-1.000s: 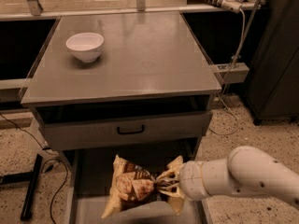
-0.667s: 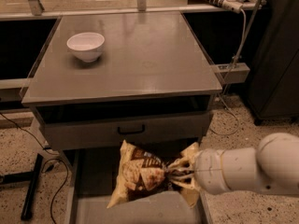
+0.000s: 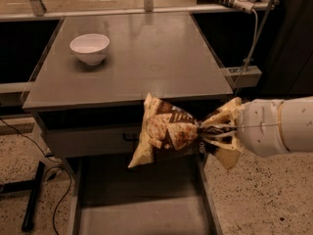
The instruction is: Pick brown chip bag from middle drawer and place on counter
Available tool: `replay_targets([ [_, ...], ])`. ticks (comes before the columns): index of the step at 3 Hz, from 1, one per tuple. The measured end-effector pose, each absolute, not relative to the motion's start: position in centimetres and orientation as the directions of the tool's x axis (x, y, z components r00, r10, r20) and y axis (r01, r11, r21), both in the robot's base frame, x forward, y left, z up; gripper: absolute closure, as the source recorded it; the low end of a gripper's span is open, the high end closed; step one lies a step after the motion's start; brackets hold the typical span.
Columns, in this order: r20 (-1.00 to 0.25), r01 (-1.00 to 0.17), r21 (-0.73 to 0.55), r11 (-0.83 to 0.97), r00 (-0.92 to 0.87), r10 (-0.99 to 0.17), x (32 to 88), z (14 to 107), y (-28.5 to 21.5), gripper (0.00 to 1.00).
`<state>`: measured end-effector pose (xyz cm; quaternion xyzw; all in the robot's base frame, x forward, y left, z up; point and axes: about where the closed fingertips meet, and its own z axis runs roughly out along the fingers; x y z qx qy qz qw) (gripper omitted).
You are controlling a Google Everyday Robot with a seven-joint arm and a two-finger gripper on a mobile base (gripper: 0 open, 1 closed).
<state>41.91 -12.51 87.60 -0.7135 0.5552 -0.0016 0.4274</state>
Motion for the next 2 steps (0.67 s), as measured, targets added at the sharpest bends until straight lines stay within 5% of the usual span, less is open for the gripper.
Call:
replay_targets([
  [2, -0.44, -0.762, -0.646, -0.032, 0.407, -0.8, 42.1, 88.6, -12.5, 1.0],
])
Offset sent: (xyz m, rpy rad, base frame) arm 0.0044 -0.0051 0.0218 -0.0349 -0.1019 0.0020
